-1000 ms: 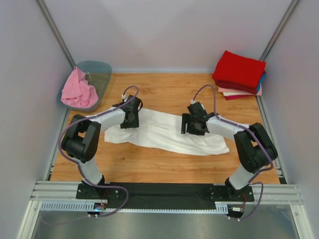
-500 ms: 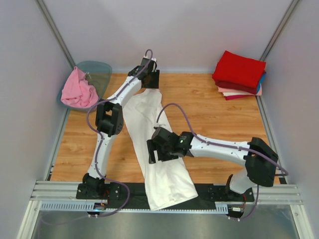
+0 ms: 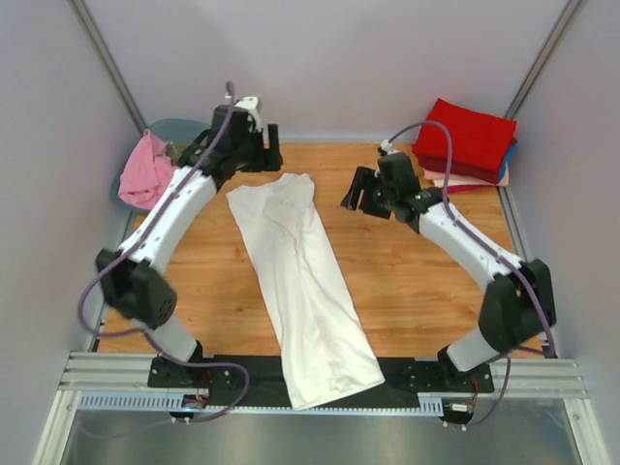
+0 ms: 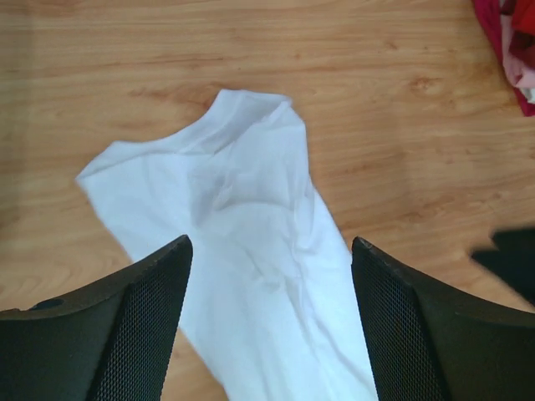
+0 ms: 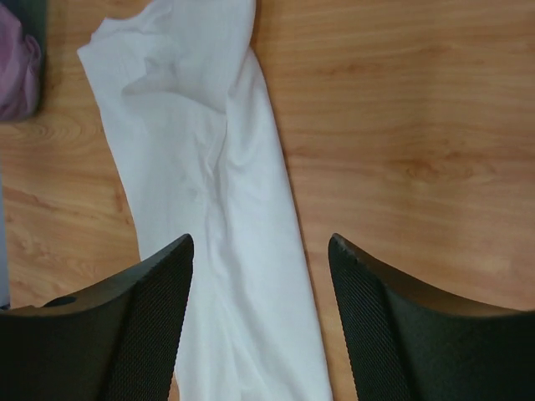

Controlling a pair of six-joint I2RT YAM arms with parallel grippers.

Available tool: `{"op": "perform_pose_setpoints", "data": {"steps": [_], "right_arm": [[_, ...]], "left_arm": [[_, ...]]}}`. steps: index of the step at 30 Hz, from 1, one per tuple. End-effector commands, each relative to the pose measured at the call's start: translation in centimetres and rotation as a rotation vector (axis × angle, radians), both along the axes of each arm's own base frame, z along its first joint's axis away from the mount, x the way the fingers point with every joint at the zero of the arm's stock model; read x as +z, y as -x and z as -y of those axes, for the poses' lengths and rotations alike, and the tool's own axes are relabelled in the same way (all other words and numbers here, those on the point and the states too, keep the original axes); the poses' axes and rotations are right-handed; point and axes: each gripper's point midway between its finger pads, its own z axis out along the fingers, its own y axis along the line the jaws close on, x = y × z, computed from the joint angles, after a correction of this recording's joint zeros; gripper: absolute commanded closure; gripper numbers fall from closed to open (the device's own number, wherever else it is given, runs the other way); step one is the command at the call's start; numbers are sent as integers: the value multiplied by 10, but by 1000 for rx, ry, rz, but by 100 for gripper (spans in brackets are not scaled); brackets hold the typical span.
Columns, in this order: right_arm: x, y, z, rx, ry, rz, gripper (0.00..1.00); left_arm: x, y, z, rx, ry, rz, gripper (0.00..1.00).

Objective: Fold and stack the t-shirts
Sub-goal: Fold the tshirt

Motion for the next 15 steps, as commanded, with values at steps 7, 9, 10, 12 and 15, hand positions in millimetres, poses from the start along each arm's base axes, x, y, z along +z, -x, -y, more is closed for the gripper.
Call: {"op": "perform_pose_setpoints", "data": {"steps": [7, 9, 10, 12, 15], "right_arm": [[-42, -149, -47, 156, -142, -34, 39], [-60, -168, -58, 169, -148, -60, 43], [-69, -170, -60, 172, -150, -87, 44], [-96, -174, -72, 189, -150, -128, 44], [-115, -177, -90, 220, -129, -147, 44]], "left_arm": [[24, 152, -42, 10, 60, 33, 17], [12, 176, -51, 8, 16, -8, 17], [6, 192, -59, 8, 9, -18, 17], [-1, 207, -64, 3, 13, -29, 17], [-15, 231, -76, -4, 5, -49, 17]]}}
